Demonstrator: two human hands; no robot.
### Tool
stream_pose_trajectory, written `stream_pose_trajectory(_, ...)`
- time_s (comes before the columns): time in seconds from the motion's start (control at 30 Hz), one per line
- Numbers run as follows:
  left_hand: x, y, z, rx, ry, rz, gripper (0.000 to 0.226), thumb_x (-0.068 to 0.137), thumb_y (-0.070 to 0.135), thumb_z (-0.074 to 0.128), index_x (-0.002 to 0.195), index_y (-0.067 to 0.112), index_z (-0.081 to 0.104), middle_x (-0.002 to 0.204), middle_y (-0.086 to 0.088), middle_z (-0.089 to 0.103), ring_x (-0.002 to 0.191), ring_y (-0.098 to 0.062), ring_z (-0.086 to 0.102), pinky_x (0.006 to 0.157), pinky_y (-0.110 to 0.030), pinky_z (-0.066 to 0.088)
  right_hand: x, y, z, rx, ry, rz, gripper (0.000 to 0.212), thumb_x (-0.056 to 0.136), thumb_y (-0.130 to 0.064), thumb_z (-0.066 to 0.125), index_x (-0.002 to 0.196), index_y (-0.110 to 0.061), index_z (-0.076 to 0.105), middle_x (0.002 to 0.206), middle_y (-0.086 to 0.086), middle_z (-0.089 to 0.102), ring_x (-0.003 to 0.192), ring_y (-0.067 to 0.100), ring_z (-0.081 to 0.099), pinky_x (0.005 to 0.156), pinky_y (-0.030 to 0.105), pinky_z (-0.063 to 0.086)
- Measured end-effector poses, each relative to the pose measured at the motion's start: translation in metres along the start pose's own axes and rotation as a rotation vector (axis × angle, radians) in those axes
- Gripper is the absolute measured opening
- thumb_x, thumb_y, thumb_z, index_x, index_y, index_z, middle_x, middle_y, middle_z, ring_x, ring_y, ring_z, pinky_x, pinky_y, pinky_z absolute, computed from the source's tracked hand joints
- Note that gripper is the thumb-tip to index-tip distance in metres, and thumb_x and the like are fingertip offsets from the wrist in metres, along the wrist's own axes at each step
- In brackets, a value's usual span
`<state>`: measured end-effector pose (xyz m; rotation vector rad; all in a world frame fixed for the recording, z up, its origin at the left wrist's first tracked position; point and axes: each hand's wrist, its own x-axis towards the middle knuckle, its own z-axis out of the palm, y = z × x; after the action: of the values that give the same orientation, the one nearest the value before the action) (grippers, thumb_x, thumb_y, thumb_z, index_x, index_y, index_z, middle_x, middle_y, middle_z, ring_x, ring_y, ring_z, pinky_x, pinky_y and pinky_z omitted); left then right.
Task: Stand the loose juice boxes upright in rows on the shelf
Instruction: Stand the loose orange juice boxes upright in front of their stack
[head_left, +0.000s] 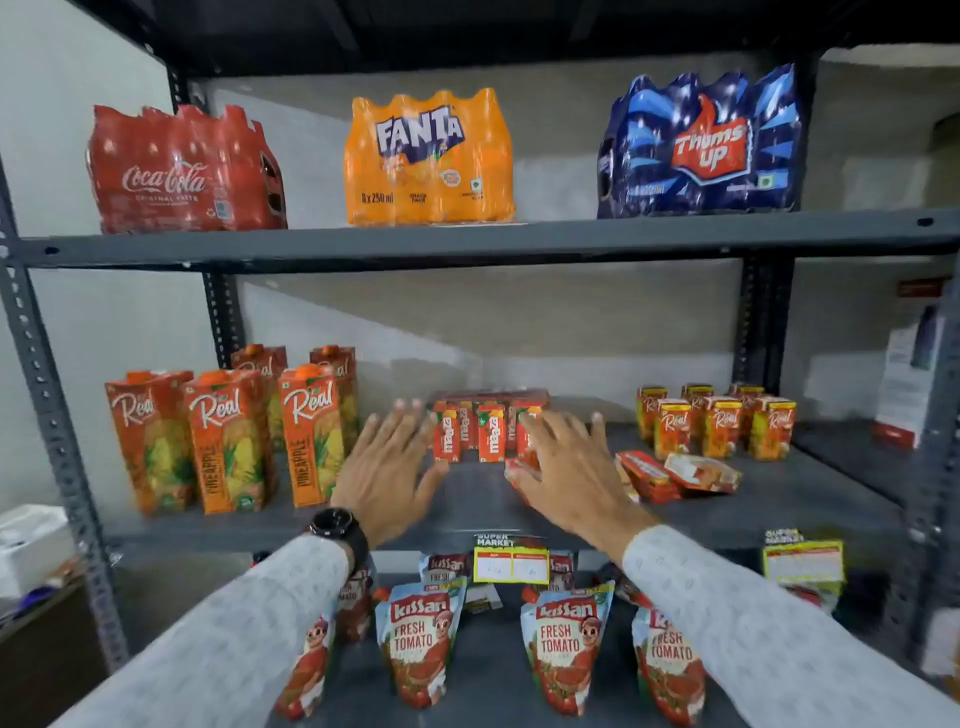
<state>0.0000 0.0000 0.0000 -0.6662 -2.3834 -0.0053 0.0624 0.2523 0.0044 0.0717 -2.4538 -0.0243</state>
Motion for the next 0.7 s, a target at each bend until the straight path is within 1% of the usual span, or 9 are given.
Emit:
stream_pose_trajectory(0.03, -0.008, 0.001, 0.013, -0.021, -0.093, -0.028, 0.071, 0.103, 0.061, 0.010, 0.160, 0.019, 0.007, 0.168, -0.007, 0.003, 0.156, -0.024, -0.002, 0.126, -0.047, 0.002, -0.006, -0.002, 0.011, -0.040, -0.071, 0.036, 0.074, 0.091, -0.070, 0.050, 0.149, -0.024, 0.044, 0.148, 0.004, 0.052, 0.138, 0.028, 0.046, 0.118, 0.067, 0.021)
stream_pose_trajectory(0.07, -0.013, 0.001, 0.023, -0.060, -0.171, -0.039, 0.070, 0.103, 0.059, 0.011, 0.160, 0.018, 0.010, 0.168, -0.006, 0.004, 0.156, -0.023, -0.002, 0.126, -0.045, 0.000, -0.009, -0.003, 0.020, -0.076, -0.093, 0.072, 0.073, 0.090, -0.073, 0.049, 0.144, -0.023, 0.051, 0.145, 0.005, 0.055, 0.136, 0.029, 0.048, 0.117, 0.068, 0.021)
stream_pose_trajectory(0.13, -0.025, -0.002, 0.050, -0.118, -0.285, -0.102, 0.065, 0.105, 0.051, 0.015, 0.159, 0.016, 0.020, 0.169, -0.006, 0.013, 0.157, -0.022, 0.005, 0.126, -0.045, 0.003, -0.016, 0.000, 0.043, -0.138, -0.146, 0.136, 0.074, 0.088, -0.077, 0.047, 0.134, -0.022, 0.061, 0.140, 0.007, 0.058, 0.132, 0.031, 0.050, 0.116, 0.070, 0.021)
stream_pose_trajectory(0.2, -0.026, -0.009, 0.063, -0.169, -0.333, -0.152, 0.060, 0.106, 0.045, 0.018, 0.157, 0.015, 0.029, 0.168, -0.006, 0.023, 0.156, -0.021, 0.012, 0.126, -0.045, 0.007, -0.012, 0.003, 0.048, -0.172, -0.173, 0.195, 0.077, 0.087, -0.082, 0.043, 0.129, -0.021, 0.065, 0.138, 0.007, 0.060, 0.131, 0.032, 0.050, 0.115, 0.070, 0.019)
stream_pose_trajectory(0.27, -0.023, -0.017, 0.069, -0.196, -0.375, -0.195, 0.061, 0.105, 0.045, 0.018, 0.156, 0.014, 0.030, 0.167, -0.005, 0.025, 0.156, -0.020, 0.014, 0.126, -0.045, 0.009, -0.003, 0.007, 0.050, -0.193, -0.167, 0.229, 0.080, 0.086, -0.085, 0.039, 0.128, -0.022, 0.066, 0.140, 0.006, 0.059, 0.134, 0.032, 0.048, 0.117, 0.071, 0.015)
stream_pose_trajectory(0.37, -0.027, -0.019, 0.081, -0.199, -0.336, -0.211, 0.063, 0.104, 0.048, 0.017, 0.156, 0.016, 0.032, 0.166, -0.004, 0.028, 0.155, -0.019, 0.019, 0.126, -0.042, 0.013, 0.004, 0.008, 0.056, -0.220, -0.187, 0.252, 0.083, 0.084, -0.087, 0.039, 0.127, -0.022, 0.067, 0.144, 0.006, 0.056, 0.138, 0.032, 0.044, 0.118, 0.070, 0.010)
stream_pose_trajectory(0.47, -0.030, -0.019, 0.086, -0.187, -0.265, -0.215, 0.062, 0.104, 0.048, 0.017, 0.154, 0.018, 0.037, 0.163, -0.003, 0.034, 0.152, -0.018, 0.027, 0.125, -0.040, 0.017, 0.008, 0.005, 0.064, -0.231, -0.181, 0.290, 0.079, 0.083, -0.085, 0.046, 0.124, -0.022, 0.068, 0.145, 0.008, 0.054, 0.139, 0.034, 0.042, 0.117, 0.070, 0.008)
stream_pose_trajectory(0.6, -0.031, -0.018, 0.090, -0.181, -0.225, -0.222, 0.060, 0.103, 0.047, 0.021, 0.152, 0.018, 0.042, 0.161, -0.003, 0.040, 0.150, -0.018, 0.033, 0.123, -0.039, 0.021, 0.014, 0.004, 0.069, -0.112, -0.207, 0.357, 0.066, 0.080, -0.076, 0.060, 0.120, -0.023, 0.067, 0.139, 0.006, 0.055, 0.136, 0.034, 0.039, 0.115, 0.073, 0.004)
stream_pose_trajectory(0.7, -0.031, -0.018, 0.091, -0.181, -0.211, -0.226, 0.059, 0.104, 0.046, 0.022, 0.151, 0.019, 0.043, 0.160, -0.003, 0.041, 0.149, -0.018, 0.034, 0.123, -0.038, 0.022, 0.018, 0.002, 0.065, -0.017, -0.216, 0.316, 0.065, 0.073, -0.066, 0.071, 0.125, -0.028, 0.058, 0.135, 0.002, 0.057, 0.135, 0.030, 0.039, 0.113, 0.072, 0.008)
